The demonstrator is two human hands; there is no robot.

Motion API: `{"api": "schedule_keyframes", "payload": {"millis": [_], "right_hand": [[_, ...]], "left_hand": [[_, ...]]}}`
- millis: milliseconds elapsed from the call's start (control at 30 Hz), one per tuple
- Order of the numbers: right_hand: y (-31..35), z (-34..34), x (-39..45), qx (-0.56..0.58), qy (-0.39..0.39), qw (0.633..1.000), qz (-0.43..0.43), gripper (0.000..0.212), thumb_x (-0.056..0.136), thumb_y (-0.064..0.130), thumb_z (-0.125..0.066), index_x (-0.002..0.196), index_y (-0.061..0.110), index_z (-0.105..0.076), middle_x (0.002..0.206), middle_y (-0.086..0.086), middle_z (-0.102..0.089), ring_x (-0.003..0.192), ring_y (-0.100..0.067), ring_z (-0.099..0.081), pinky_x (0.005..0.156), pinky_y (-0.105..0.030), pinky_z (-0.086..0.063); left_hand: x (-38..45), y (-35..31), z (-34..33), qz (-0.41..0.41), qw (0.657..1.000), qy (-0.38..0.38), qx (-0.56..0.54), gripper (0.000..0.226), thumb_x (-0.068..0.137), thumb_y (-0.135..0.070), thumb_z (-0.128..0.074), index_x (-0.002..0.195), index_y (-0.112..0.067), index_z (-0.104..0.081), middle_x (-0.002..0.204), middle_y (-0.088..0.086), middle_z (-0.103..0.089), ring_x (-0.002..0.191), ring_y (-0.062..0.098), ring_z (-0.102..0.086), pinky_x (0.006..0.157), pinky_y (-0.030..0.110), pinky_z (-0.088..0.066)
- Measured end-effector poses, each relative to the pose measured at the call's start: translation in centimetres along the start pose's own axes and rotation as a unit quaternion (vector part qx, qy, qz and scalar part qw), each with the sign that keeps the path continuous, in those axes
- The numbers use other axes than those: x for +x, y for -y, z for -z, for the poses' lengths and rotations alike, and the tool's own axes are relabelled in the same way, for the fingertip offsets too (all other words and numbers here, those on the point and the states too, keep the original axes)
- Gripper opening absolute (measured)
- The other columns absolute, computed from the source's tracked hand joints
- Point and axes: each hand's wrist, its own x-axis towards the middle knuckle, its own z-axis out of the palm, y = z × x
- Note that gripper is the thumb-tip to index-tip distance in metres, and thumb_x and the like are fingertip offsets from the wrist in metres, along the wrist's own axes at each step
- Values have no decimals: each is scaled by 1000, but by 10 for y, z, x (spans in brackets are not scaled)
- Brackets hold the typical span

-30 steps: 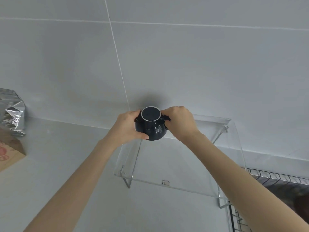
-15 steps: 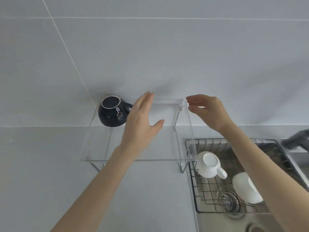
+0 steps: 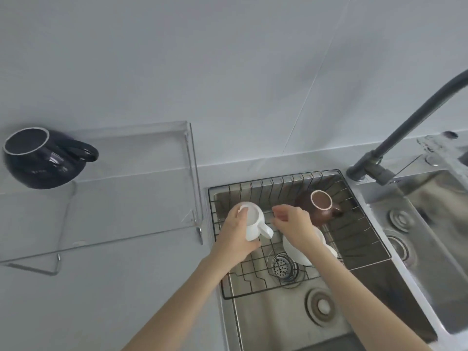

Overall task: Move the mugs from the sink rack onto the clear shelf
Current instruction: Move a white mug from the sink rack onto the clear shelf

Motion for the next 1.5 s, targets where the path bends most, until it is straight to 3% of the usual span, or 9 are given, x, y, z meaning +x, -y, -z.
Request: {"api": "schedule_keyframes", "payload": {"millis": [133, 367, 533, 700, 900, 1033, 1200, 1367, 1500], "right_hand": [[-17, -28, 10, -31, 41, 999, -7, 36, 81, 11, -55, 117, 7, -57, 108, -17, -67, 99, -30, -57, 75, -31, -41], [-43, -54, 17, -6, -5, 1000, -1, 32, 81, 12, -54, 112, 17, -64, 98, -6, -74, 79, -19, -60, 55, -17, -35], [-45, -54, 18, 8, -7, 1000, 6, 32, 83, 16, -57, 114, 17, -63, 97, -6, -74, 73, -14, -51, 61, -20, -34], [-43, -44, 10, 41, -11, 999, 6, 25, 81, 16, -61, 105, 15, -67, 94, -6, -74, 87, -23, -64, 71, -27, -42], [-12, 17, -14, 82, -50, 993, 66, 19, 74, 12, -71, 91, 21, -71, 77, 5, -75, 83, -18, -68, 77, -30, -51], [29, 61, -24, 104, -48, 983, 142, 21, 72, 8, -73, 90, 17, -72, 67, 30, -69, 72, 13, -63, 69, 1, -45], [107, 87, -32, 113, -36, 964, 237, 19, 72, 7, -73, 83, 22, -72, 66, 27, -70, 66, 12, -63, 64, 1, -45], [178, 70, -18, 112, 27, 948, 295, 17, 71, 4, -74, 86, 11, -73, 78, 6, -72, 65, 7, -65, 62, -1, -46], [217, 41, 6, 85, 88, 947, 297, 19, 70, 0, -71, 88, 6, -72, 76, -6, -72, 55, 5, -63, 57, -3, -47]], "left_hand": [[29, 17, -15, 72, 996, 26, 38, 81, 78, -12, -64, 140, -6, -13, 153, 15, -10, 141, 27, -15, 112, 30, -18], [56, 36, -25, 92, 983, 63, 144, 85, 78, -3, -60, 141, -5, -4, 154, 18, -6, 142, 29, -10, 115, 39, -20], [62, 41, -28, 86, 978, 61, 182, 90, 70, -8, -70, 139, -5, -13, 142, 16, -33, 130, 29, -34, 103, 40, -38], [54, 35, -19, 73, 986, 47, 143, 89, 66, -15, -76, 137, -6, -23, 139, 13, -41, 127, 27, -38, 102, 34, -35], [18, -6, 3, -15, 992, -93, 83, 84, 68, -21, -74, 135, -8, -26, 139, 9, -41, 129, 24, -34, 107, 28, -26], [2, -36, 31, -57, 976, -205, 45, 84, 64, -23, -78, 133, -5, -33, 138, 13, -45, 129, 27, -38, 109, 28, -24], [-23, -53, 99, -80, 947, -311, 17, 85, 61, -27, -79, 131, -6, -38, 136, 12, -48, 127, 25, -40, 104, 21, -23], [-36, -33, 157, -44, 928, -369, -8, 83, 57, -22, -82, 128, -8, -41, 129, 10, -50, 118, 22, -46, 91, 8, -22], [-37, 1, 184, 13, 921, -384, -68, 83, 51, -23, -85, 124, -15, -47, 123, 4, -52, 112, 19, -51, 99, 27, -39]]}}
